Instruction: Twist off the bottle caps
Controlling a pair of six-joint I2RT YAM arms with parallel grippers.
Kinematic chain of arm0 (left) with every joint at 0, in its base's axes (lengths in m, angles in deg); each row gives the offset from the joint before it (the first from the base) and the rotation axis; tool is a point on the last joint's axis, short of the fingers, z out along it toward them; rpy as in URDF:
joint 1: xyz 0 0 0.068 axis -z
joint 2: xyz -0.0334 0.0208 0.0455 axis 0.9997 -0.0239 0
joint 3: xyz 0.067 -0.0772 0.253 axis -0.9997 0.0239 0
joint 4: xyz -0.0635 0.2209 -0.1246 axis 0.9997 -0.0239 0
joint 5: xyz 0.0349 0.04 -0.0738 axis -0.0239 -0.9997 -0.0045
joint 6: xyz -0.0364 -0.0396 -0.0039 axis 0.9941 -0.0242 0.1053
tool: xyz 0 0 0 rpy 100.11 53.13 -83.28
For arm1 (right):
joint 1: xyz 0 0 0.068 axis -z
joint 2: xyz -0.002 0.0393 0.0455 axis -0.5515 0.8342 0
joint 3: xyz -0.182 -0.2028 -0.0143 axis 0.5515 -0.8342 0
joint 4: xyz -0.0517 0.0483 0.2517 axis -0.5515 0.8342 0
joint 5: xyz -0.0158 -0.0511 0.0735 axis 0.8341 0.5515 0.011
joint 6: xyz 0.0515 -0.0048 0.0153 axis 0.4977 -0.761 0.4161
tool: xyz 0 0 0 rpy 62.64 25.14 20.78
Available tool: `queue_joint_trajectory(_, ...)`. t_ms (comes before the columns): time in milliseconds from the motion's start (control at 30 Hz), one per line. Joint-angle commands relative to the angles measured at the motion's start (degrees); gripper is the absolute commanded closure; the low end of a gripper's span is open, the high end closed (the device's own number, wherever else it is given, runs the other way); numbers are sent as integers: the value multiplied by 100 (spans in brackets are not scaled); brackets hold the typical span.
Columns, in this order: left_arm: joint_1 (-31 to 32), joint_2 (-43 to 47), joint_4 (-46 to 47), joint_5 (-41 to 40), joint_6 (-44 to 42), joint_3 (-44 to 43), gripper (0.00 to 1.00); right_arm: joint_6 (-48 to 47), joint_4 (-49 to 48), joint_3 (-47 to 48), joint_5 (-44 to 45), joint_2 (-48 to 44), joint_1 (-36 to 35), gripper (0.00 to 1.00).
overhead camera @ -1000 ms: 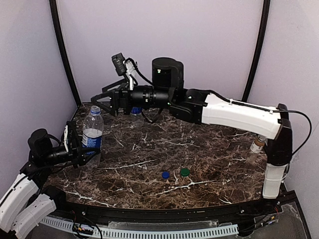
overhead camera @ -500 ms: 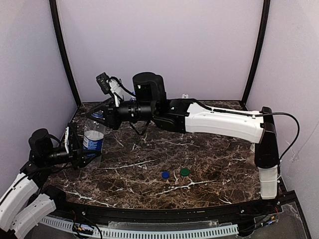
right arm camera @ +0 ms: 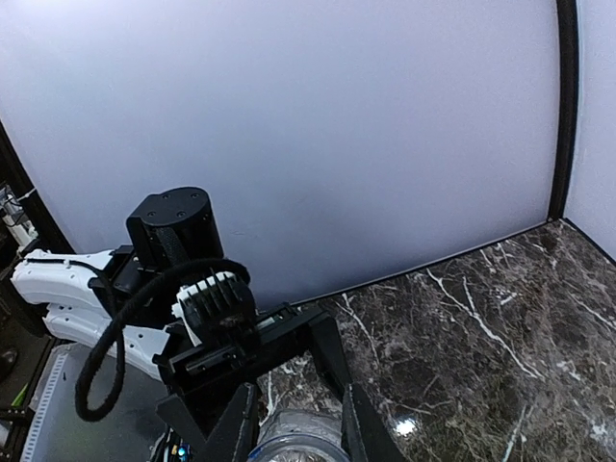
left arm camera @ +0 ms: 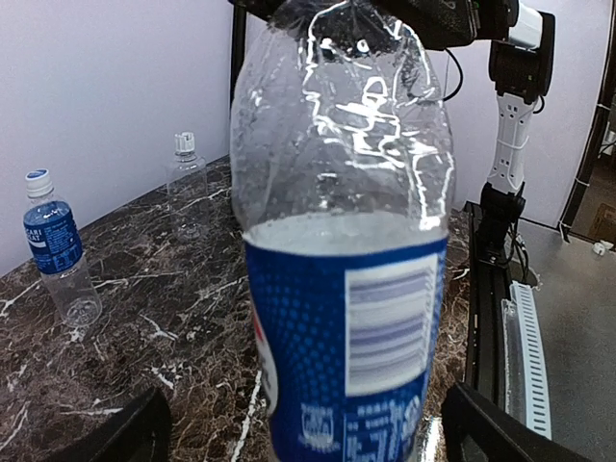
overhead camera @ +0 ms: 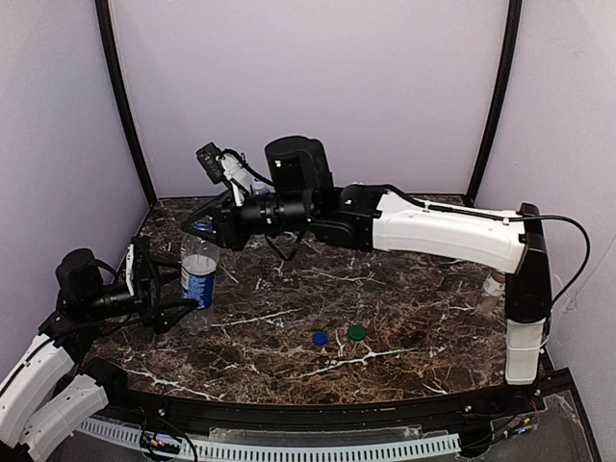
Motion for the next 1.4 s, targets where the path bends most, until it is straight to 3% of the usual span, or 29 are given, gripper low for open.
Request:
queue_joint_trajectory(0, 15, 89, 92, -188, 108, 48, 1, -152, 413, -633, 662, -957, 278, 100)
queue_joint_trajectory(400, -10, 215, 246, -347, 176, 388, 1, 11, 2453, -3262, 3482, -3645, 1348, 100)
queue_joint_trajectory(567, -19, 259, 319, -457, 224, 520, 1, 19, 2342, -4429, 4092, -4433, 2695, 100)
queue_joint_trajectory(700, -47, 308, 337, -516, 193, 569, 1, -612, 1405, -5219, 4506, -4790, 3632, 100)
queue_joint_trajectory(900, -120, 409, 280, -585, 121, 597, 1, -1026, 62, -6176, 4310, -5073, 4927, 100)
queue_joint_trajectory(1100, -134, 391, 294, -582, 100, 613, 1, -735, -517, -6695, 3712, -5202, 5744, 100)
queue_joint_trajectory(1367, -134, 383, 326, -580, 112, 637, 1, -810, -873, -6869, 3513, -4861, 6097, 100)
